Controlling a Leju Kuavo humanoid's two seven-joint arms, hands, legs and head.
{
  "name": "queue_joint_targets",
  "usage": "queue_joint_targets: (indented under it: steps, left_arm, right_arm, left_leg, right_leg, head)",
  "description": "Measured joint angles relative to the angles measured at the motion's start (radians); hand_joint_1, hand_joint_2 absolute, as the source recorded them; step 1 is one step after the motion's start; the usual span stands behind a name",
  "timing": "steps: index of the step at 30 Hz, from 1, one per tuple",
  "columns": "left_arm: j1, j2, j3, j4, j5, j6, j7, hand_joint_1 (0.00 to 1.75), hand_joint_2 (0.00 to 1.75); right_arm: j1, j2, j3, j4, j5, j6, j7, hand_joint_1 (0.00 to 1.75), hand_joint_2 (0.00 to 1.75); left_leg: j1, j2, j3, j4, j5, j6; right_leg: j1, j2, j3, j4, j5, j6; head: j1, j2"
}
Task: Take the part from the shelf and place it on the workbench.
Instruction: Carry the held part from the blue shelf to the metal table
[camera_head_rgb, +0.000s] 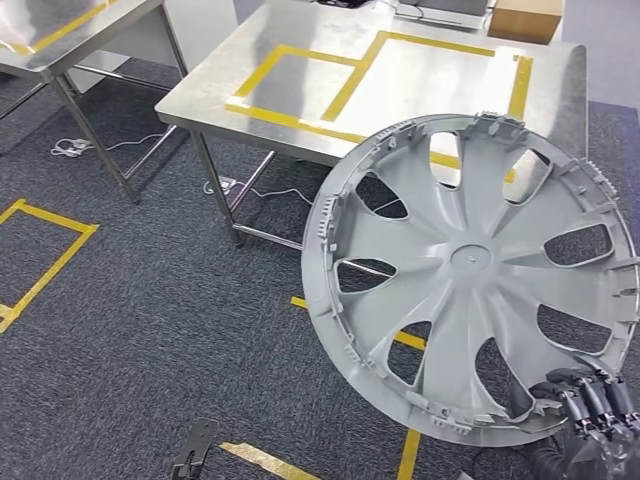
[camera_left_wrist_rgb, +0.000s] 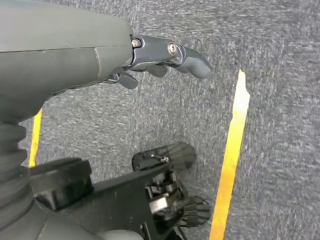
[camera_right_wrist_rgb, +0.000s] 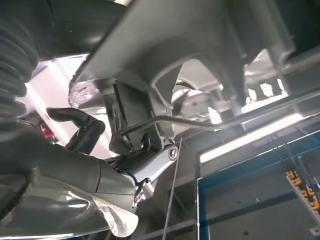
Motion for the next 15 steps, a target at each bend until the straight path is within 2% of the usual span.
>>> queue_joint_targets:
  steps: [2, 3, 4, 5, 6, 7, 9, 10, 12, 15]
  left_arm:
    - [0.001, 0.0, 0.0, 0.0, 0.0, -0.002, 0.001, 0.0, 1.75]
    - [0.004, 0.0, 0.0, 0.0, 0.0, -0.003, 0.002, 0.0, 1.75]
    - [0.007, 0.0, 0.0, 0.0, 0.001, -0.004, 0.002, 0.0, 1.75]
    - [0.009, 0.0, 0.0, 0.0, 0.001, -0.004, 0.003, 0.0, 1.75]
    - [0.011, 0.0, 0.0, 0.0, 0.001, -0.005, 0.003, 0.0, 1.75]
    - [0.011, 0.0, 0.0, 0.0, 0.001, -0.006, 0.003, 0.0, 1.75]
    - [0.01, 0.001, 0.0, 0.0, 0.001, -0.007, 0.003, 0.0, 1.75]
    - [0.009, 0.001, 0.0, 0.0, 0.001, -0.007, 0.003, 0.0, 1.75]
    - [0.006, 0.003, 0.0, 0.0, 0.002, -0.006, 0.003, 0.0, 1.75]
    - [0.005, 0.0, 0.001, 0.0, 0.002, -0.006, 0.003, 0.0, 1.75]
  right_arm:
    - [-0.001, 0.0, -0.002, 0.0, 0.004, 0.0, 0.001, 1.75, 1.75]
    - [-0.002, 0.0, -0.003, 0.0, 0.004, 0.0, 0.002, 1.75, 1.75]
    - [-0.003, 0.0, -0.004, 0.0, 0.005, 0.0, 0.004, 1.75, 1.75]
    - [-0.003, 0.0, -0.006, 0.0, 0.005, 0.0, 0.005, 1.75, 1.75]
    - [-0.003, 0.0, -0.007, 0.0, 0.005, 0.0, 0.007, 1.75, 1.75]
    - [-0.003, 0.0, -0.007, 0.0, 0.005, 0.0, 0.008, 1.75, 1.75]
    - [-0.003, 0.0, -0.01, 0.0, 0.004, 0.0, 0.009, 1.75, 1.75]
    - [-0.003, 0.0, -0.011, 0.0, 0.004, 0.0, 0.01, 1.75, 1.75]
    - [-0.002, 0.0, -0.012, 0.0, 0.005, 0.0, 0.009, 1.75, 1.75]
    - [-0.002, 0.0, -0.013, 0.0, 0.005, 0.0, 0.009, 1.75, 1.75]
  left_leg:
    - [0.005, -0.05, -0.036, 0.086, -0.054, -0.009]
    - [0.005, -0.067, -0.068, 0.156, -0.088, -0.01]
    - [0.005, -0.073, -0.1, 0.225, -0.114, -0.01]
    - [0.005, -0.075, -0.122, 0.269, -0.123, -0.008]
    - [0.005, -0.076, -0.129, 0.279, -0.112, -0.005]
    - [0.005, -0.076, -0.117, 0.248, -0.083, -0.001]
    - [0.001, -0.078, -0.063, 0.12, -0.01, 0.015]
    - [-0.002, -0.078, -0.038, 0.06, 0.012, 0.022]
    - [-0.005, -0.079, -0.018, 0.0, 0.016, 0.031]
    - [-0.002, -0.08, -0.009, -0.018, 0.013, 0.043]
  right_leg:
    - [-0.002, 0.01, 0.0, -0.002, 0.001, -0.012]
    - [-0.001, 0.016, 0.0, -0.001, 0.001, -0.016]
    - [0.0, 0.022, 0.0, -0.001, 0.001, -0.019]
    - [0.002, 0.029, 0.0, -0.001, 0.0, -0.02]
    - [0.004, 0.036, 0.002, -0.001, 0.0, -0.02]
    - [0.005, 0.042, 0.004, -0.001, 0.0, -0.021]
    - [0.009, 0.051, 0.01, -0.001, -0.002, -0.02]
    - [0.011, 0.055, 0.01, 0.0, -0.004, -0.018]
    - [0.012, 0.058, 0.006, 0.005, -0.002, -0.008]
    - [0.011, 0.057, -0.008, 0.033, 0.003, 0.012]
  head:
    - [-0.002, 0.0]
    - [-0.003, 0.0]
    - [-0.003, 0.0]
    - [-0.003, 0.0]
    - [-0.003, 0.0]
    - [-0.003, 0.0]
    - [-0.002, 0.0]
    - [-0.002, 0.0]
    - [-0.002, 0.0]
    - [-0.001, 0.0]
